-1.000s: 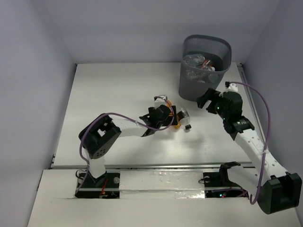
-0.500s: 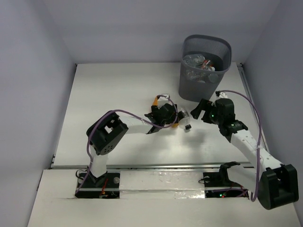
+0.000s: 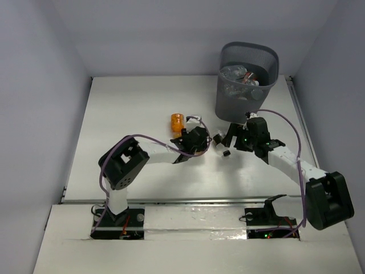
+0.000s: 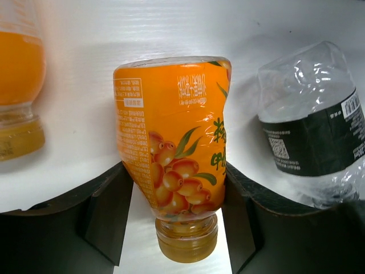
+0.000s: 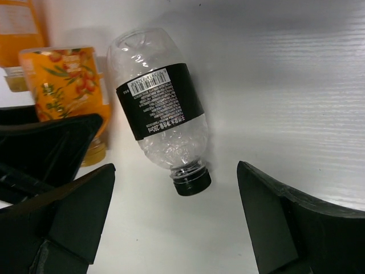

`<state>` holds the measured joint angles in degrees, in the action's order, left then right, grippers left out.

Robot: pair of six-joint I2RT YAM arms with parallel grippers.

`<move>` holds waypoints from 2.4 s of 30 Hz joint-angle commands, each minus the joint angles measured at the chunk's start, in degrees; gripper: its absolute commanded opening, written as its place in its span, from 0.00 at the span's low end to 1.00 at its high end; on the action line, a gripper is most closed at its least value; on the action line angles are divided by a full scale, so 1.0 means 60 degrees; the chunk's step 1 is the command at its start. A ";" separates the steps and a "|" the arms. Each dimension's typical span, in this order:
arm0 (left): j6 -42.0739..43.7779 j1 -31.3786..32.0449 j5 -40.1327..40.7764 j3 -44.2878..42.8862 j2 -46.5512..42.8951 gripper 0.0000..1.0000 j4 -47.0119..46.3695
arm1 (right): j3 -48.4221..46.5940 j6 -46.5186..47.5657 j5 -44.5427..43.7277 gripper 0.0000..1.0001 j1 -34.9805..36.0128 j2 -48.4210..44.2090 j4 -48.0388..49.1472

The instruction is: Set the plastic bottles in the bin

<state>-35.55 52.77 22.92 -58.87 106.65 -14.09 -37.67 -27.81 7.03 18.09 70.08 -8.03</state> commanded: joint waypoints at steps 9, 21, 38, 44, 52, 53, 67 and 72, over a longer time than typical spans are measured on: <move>0.0489 0.0081 0.0282 0.0657 -0.2670 0.30 -0.0143 | -0.1396 0.0490 -0.0249 0.93 0.0428 0.1311 0.0241; 0.2189 -0.0386 -0.0477 -0.2152 -0.4241 0.32 -0.0976 | -0.1998 0.0680 0.0236 0.93 0.0604 0.2571 0.0328; 0.2029 -0.1368 -0.3466 -1.4020 0.3918 0.82 -0.0025 | -0.2130 0.0475 0.0367 0.83 0.0692 0.3378 0.0664; 0.2260 -0.1457 -0.3513 -1.2635 0.3175 0.99 -0.0084 | -0.2115 0.0373 0.0294 0.64 0.0692 0.3334 0.0884; 0.2617 -0.1807 -0.1097 -0.5680 -0.2930 0.99 -0.1049 | -0.1910 0.0066 0.0469 0.56 0.0692 0.2574 0.1221; 0.2411 -0.1924 -0.0674 -0.4801 -0.3589 0.99 -0.1007 | -0.1910 0.0051 0.0527 0.56 0.0692 0.2398 0.1207; -0.2422 -0.3610 0.0678 0.3922 -1.0436 0.67 0.4746 | -0.5802 0.0738 -0.0301 0.56 0.0692 -0.1135 -0.1033; -0.3697 -0.3610 0.0136 0.4771 -1.0408 0.83 0.5394 | -0.9153 0.1456 -0.1329 0.57 0.0194 0.0636 -0.1766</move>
<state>-49.52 31.38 23.97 -31.24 45.39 14.50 -83.92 -22.65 5.19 20.91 68.07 -14.61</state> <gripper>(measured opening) 0.810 0.661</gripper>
